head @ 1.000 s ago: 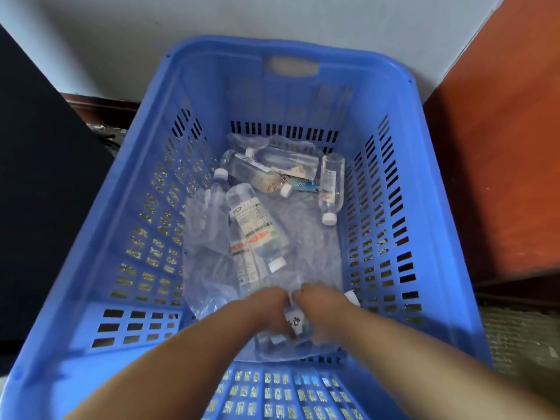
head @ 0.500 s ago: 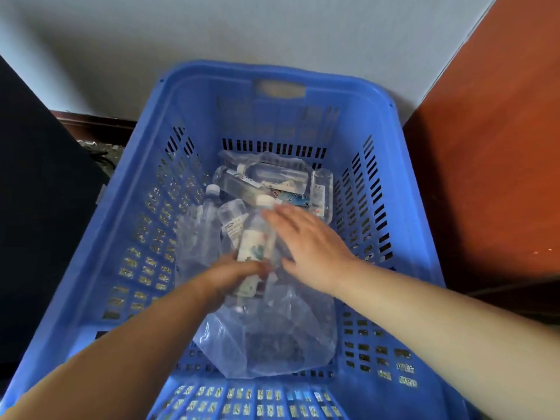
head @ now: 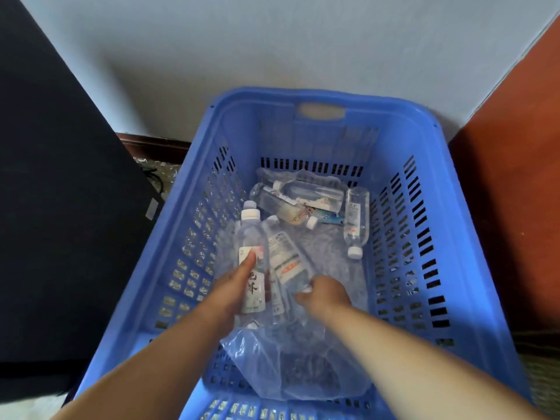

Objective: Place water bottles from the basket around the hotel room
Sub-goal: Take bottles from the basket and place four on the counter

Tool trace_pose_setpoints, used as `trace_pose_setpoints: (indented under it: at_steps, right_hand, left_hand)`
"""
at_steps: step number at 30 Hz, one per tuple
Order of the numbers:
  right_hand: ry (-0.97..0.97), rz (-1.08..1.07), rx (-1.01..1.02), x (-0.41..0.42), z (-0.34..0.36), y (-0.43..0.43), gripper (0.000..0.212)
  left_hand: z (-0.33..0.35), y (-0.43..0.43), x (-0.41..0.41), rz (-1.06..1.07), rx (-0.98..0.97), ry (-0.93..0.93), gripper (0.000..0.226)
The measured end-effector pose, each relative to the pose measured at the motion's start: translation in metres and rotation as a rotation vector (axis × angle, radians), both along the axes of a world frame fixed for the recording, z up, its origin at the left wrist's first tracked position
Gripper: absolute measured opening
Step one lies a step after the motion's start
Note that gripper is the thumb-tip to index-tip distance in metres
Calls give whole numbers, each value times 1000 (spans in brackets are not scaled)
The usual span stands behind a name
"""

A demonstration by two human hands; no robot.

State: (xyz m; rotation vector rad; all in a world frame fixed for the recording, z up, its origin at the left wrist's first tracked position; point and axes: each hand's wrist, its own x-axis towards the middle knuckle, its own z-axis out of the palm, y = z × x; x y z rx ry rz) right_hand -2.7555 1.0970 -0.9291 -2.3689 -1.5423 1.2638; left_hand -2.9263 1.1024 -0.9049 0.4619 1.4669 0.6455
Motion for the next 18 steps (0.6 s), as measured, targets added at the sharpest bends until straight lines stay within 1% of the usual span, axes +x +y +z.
trace_pose_setpoints:
  at_steps: [2,4,5,7,9,10,12,13,15,18]
  right_hand:
    - [3,24,69,6,22,4,20]
    - [-28,74,165,13,48,13,22]
    - [-41,110,223,16,62,18,25]
    - [-39,168,297,25,98,25,20]
    - [-84,224,301,31,139,26,36]
    - [-127,256,283,35,158,25,39]
    - [-209,303,216,40,201,19,38]
    - [-231,307,177,41,225,15,39]
    - [-250,292,103,43,275,9,41]
    - [-200,236,-45,43,363,2,43]
  left_hand:
    - [4,0,-3,-31,21,-12,68]
    - [9,0,-3,-41,40,13,67]
    - [13,0,-3,-31,44,24,63]
    - [27,-1,0,-10,39,27,50]
    - [53,-7,4,-1,39,26,37]
    - [70,-11,6,-2,47,25,30]
    - [113,-20,9,1,69,13,23]
    - [139,-23,9,5,77,-3,27]
    - [194,-26,8,-16,105,-26,44]
    - [281,-26,7,-145,189,61,52]
